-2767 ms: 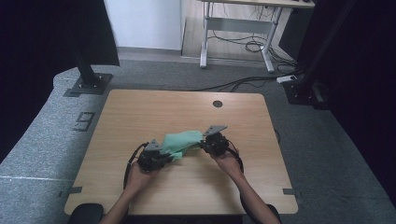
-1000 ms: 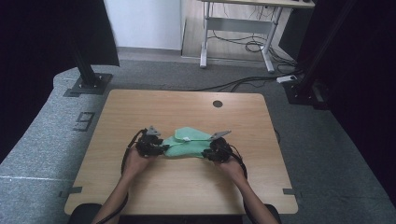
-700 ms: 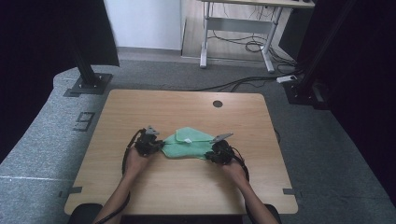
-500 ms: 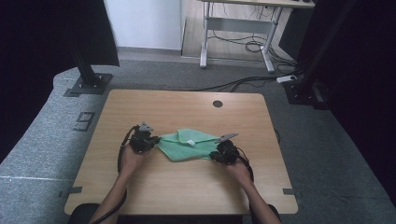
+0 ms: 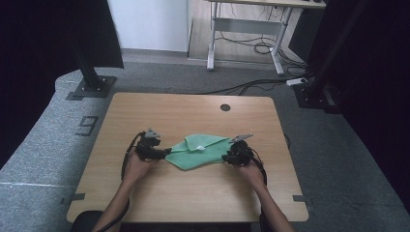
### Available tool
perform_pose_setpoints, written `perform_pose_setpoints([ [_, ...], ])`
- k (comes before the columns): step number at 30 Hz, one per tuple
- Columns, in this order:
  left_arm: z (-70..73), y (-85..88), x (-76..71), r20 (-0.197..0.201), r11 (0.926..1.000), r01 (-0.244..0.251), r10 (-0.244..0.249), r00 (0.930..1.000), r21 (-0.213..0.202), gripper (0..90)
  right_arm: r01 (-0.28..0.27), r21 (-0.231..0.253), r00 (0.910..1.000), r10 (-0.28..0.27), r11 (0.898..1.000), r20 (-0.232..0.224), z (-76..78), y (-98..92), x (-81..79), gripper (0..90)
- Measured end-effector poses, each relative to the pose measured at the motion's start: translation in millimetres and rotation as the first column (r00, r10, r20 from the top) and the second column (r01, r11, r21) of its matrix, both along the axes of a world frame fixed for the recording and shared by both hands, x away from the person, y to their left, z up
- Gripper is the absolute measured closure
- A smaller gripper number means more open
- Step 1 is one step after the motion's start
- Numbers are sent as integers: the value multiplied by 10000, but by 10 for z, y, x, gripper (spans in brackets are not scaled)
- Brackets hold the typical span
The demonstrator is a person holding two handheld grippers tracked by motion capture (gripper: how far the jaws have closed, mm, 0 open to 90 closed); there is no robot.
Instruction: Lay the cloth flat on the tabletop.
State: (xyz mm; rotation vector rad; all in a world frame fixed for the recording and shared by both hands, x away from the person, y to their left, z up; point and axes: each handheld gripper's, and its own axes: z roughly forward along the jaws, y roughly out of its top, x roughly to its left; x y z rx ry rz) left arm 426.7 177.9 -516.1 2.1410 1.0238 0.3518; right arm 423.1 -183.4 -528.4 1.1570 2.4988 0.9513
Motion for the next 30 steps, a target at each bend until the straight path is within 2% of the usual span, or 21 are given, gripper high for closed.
perform_pose_setpoints([
  [4,-37,-198,28,6,9983,567,-567,9984,168,303,-309,420,9995,311,9986,-37,37,50,-62,694],
  [5,-37,-198,28,6,9983,567,-567,9984,168,316,-441,420,9990,443,9981,-40,45,80,-88,709],
  [6,-68,-282,50,43,9971,678,-680,9977,344,327,-578,442,9983,580,9973,-37,52,112,-113,720],
  [10,-60,-408,112,-29,9965,797,-797,9968,242,363,-1048,543,9945,1043,9930,122,76,244,-170,736],
  [14,-54,-510,179,-210,9936,851,-838,9963,739,385,-1308,730,9914,1303,9887,116,74,387,-161,749],
  [17,-142,-538,238,-489,9881,731,-670,9966,1357,421,-1467,601,9892,1467,9874,42,34,497,-154,783],
  [18,-172,-529,248,-534,9874,685,-614,9967,1429,428,-1499,534,9887,1502,9873,-16,14,524,-151,792],
  [19,-172,-529,248,-534,9874,685,-614,9967,1429,435,-1499,534,9887,1502,9873,-16,14,524,-151,792],
  [20,-185,-488,246,-686,9930,540,-470,9965,1053,447,-1515,373,9884,1519,9878,-87,-33,553,-142,800],
  [23,-169,-499,180,-764,9903,642,-550,9956,1236,475,-1414,481,9897,1423,9888,-156,-75,526,-117,816],
  [27,-158,-522,75,-873,9882,794,-683,9938,1309,478,-1066,222,9942,1068,9941,-110,-76,451,-59,811],
  [28,-156,-547,-3,-910,9868,951,-835,9923,1313,477,-969,213,9952,971,9951,-121,-75,427,-43,809],
  [29,-156,-547,-3,-910,9868,951,-835,9923,1313,476,-969,213,9952,971,9951,-121,-75,427,-43,809],
  [30,-152,-583,-76,-966,9842,1218,-1098,9893,1288,476,-785,204,9968,788,9967,-141,-74,383,-12,798],
])
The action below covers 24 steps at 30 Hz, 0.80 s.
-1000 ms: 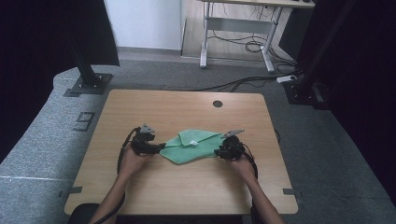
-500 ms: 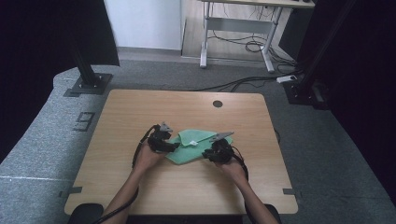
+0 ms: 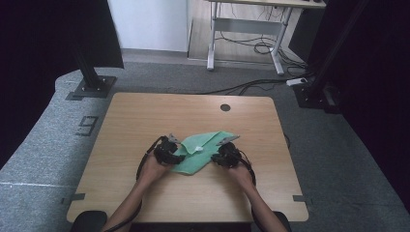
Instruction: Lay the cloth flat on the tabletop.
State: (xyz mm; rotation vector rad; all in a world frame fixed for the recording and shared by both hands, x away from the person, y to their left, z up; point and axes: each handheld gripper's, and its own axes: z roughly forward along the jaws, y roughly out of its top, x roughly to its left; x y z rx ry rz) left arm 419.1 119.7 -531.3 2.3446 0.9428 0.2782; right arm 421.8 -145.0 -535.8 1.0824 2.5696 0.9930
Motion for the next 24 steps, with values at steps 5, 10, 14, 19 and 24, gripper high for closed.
perform_pose_setpoints([
  [5,141,-16,-53,351,9986,402,-389,9986,-343,406,84,29,10000,-84,10000,38,44,-63,-3,734],
  [10,362,-24,-14,639,9956,586,-539,9965,-736,362,-6,431,9996,-5,9991,268,162,-75,-58,621],
  [14,371,-85,96,614,9968,477,-438,9972,-643,346,-152,686,9994,130,9975,325,181,43,-73,544],
  [19,223,-99,244,253,9987,151,-139,9996,-490,532,-523,415,9979,507,9978,396,111,239,-115,624],
  [24,185,5,315,223,9960,-265,285,9993,-857,828,-696,39,9969,694,9976,381,19,279,-132,753],
])
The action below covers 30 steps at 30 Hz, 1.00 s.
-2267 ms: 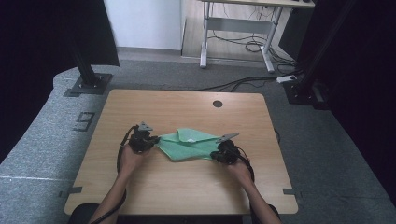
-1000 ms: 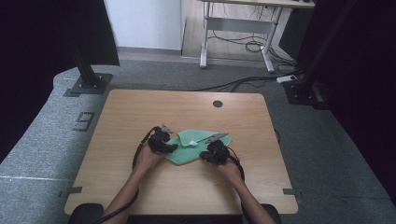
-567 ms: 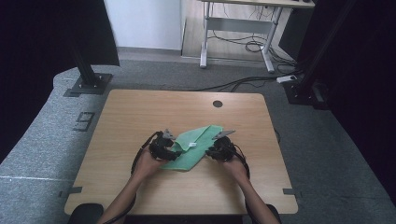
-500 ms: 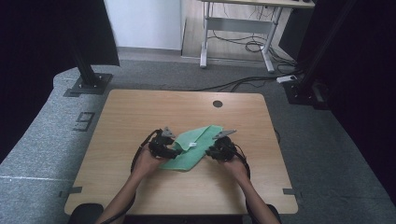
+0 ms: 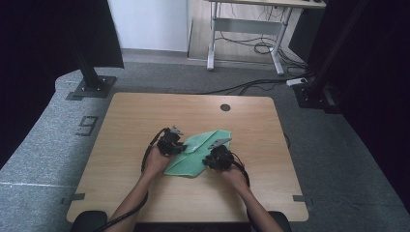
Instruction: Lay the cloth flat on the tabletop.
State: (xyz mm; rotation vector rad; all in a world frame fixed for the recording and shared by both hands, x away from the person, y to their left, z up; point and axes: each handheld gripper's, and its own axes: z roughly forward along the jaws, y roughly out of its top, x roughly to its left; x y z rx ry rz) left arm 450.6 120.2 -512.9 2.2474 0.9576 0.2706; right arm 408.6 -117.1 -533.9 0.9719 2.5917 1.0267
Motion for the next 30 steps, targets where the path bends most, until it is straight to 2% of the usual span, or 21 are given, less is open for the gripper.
perform_pose_setpoints([
  [4,182,186,46,331,9955,-779,797,9963,-543,829,-93,-8,9998,93,10000,-165,1,-64,-17,791],
  [6,212,285,86,479,9917,-1230,1247,9910,-367,780,-62,-14,9998,62,10000,-196,-1,-88,-19,791],
  [7,212,285,86,479,9917,-1230,1247,9910,-367,726,-91,-39,9998,90,10000,-201,-5,-98,-16,790],
  [8,188,391,134,485,9835,-1807,1809,9823,-85,658,-87,-67,9997,86,9999,-226,-9,-102,-15,788],
  [10,173,503,157,639,9720,-2348,2347,9700,-48,540,-90,-109,9996,87,9999,-251,-17,-106,-15,766],
  [11,176,555,158,614,9676,-2514,2524,9657,-230,497,-79,-109,9997,77,9999,-252,-10,-112,-16,751],
  [13,202,627,134,626,9645,-2554,2596,9637,-677,426,-39,-44,9999,38,10000,-142,21,-132,-16,723],
  [15,222,636,90,672,9707,-2192,2262,9718,-982,386,36,14,10000,-36,10000,-56,67,-159,-22,713],
  [16,222,616,72,653,9755,-1968,2037,9769,-981,363,70,39,10000,-70,10000,11,89,-174,-22,705],
  [17,222,616,72,653,9755,-1968,2037,9769,-981,351,70,39,10000,-70,10000,11,89,-174,-22,705],
  [18,208,550,35,881,9849,-1585,1643,9825,-699,351,160,95,9999,-160,9998,49,128,-196,-24,700],
  [19,208,550,35,881,9849,-1585,1643,9825,-699,351,160,95,9999,-160,9998,49,128,-196,-24,700],
  [20,164,473,21,872,9902,-1301,1342,9871,-511,351,162,180,9998,-164,9997,73,155,-201,-37,700],
  [21,164,473,21,872,9902,-1301,1342,9871,-511,350,114,236,9999,-116,9997,92,164,-196,-46,700],
  [22,99,406,20,803,9929,-1131,1158,9900,-371,342,54,274,10000,-56,9996,76,169,-186,-58,696],
  [26,-68,351,24,607,9938,-1077,1058,9925,284,274,-245,399,9997,247,9989,-56,154,-110,-115,628],
  [30,-218,393,9,571,9865,-1348,1299,9899,930,218,-368,304,9993,368,9989,4,121,-18,-171,489],
])
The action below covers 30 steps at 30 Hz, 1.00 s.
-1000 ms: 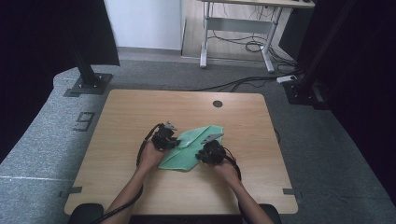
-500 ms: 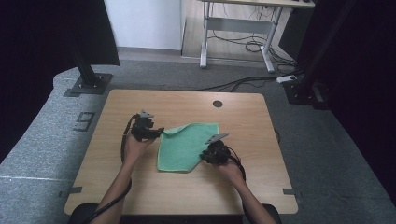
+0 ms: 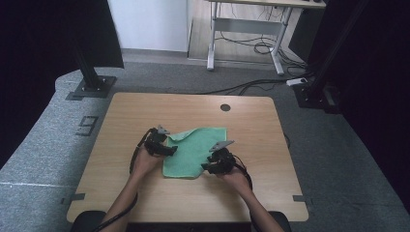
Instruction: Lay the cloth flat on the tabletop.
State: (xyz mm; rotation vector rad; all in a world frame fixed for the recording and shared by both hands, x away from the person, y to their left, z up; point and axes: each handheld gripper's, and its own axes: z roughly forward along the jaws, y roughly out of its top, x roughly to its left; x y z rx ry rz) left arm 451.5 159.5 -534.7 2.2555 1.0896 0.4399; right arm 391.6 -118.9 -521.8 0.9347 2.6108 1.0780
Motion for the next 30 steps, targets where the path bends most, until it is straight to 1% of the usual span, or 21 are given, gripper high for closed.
perform_pose_setpoints([
  [1,-29,15,-8,32,10000,-45,45,10000,77,215,77,22,10000,-77,10000,-34,-7,20,-10,455],
  [3,-41,38,-17,31,9998,-138,138,9999,-112,202,93,-22,9999,-94,10000,-78,-15,38,-16,422],
  [4,-51,71,-33,-5,9995,-227,227,9997,-223,202,254,-198,9997,-255,9995,-45,-36,78,-33,376],
  [9,-54,104,-174,8,9990,-370,370,9993,-258,205,695,-307,9976,-695,9971,29,-73,110,-40,333],
  [12,-52,105,-321,-84,9995,-104,101,9999,-290,209,949,-248,9954,-946,9952,115,-70,90,-27,320],
  [13,-52,105,-321,-84,9995,-104,101,9999,-290,210,949,-248,9954,-946,9952,115,-70,90,-27,320],
  [14,-34,83,-409,-42,9998,160,-160,9999,-91,210,1042,-242,9945,-1040,9943,96,-68,81,-23,316],
  [15,-34,83,-409,-42,9998,160,-160,9999,-91,210,1042,-242,9945,-1040,9943,96,-68,81,-23,316],
  [16,11,52,-450,424,9993,258,-269,9987,266,210,1111,-346,9938,-1108,9932,121,-82,85,-22,316],
  [17,11,52,-450,424,9993,258,-269,9987,266,210,1140,-465,9934,-1135,9924,140,-93,88,-22,316],
  [18,66,42,-397,616,9998,133,-142,9980,152,210,1163,-585,9932,-1154,9915,178,-109,91,-20,315],
  [19,66,42,-397,616,9998,133,-142,9980,152,210,1189,-706,9929,-1181,9904,153,-124,93,-21,315],
  [20,95,23,-299,703,10000,-12,6,9975,96,210,1172,-822,9931,-1161,9897,175,-140,91,-21,315],
  [21,95,23,-299,703,10000,-12,6,9975,96,210,1172,-822,9931,-1161,9897,175,-140,91,-21,315],
  [23,69,-23,-147,933,9985,-209,161,9955,506,210,1179,-798,9930,-1172,9898,141,-163,61,-27,320],
  [25,62,-18,-98,1032,9976,-348,286,9942,594,214,1141,-813,9934,-1131,9901,168,-164,48,-26,326],
  [26,68,32,-20,1383,9943,-975,907,9862,430,224,1133,-832,9935,-1125,9901,147,-161,21,-28,338],
  [27,68,32,-20,1383,9943,-975,907,9862,430,230,1133,-832,9935,-1125,9901,147,-161,21,-28,338],
  [28,89,90,19,1521,9891,-1426,1356,9790,365,230,1143,-833,9934,-1137,9899,122,-160,3,-27,343],
  [29,104,129,36,1574,9853,-1657,1573,9749,415,239,1181,-825,9930,-1178,9896,84,-158,-23,-26,350],
  [30,137,230,56,1586,9762,-2100,1993,9670,540,244,1233,-832,9923,-1234,9889,30,-157,-63,-18,352],
])
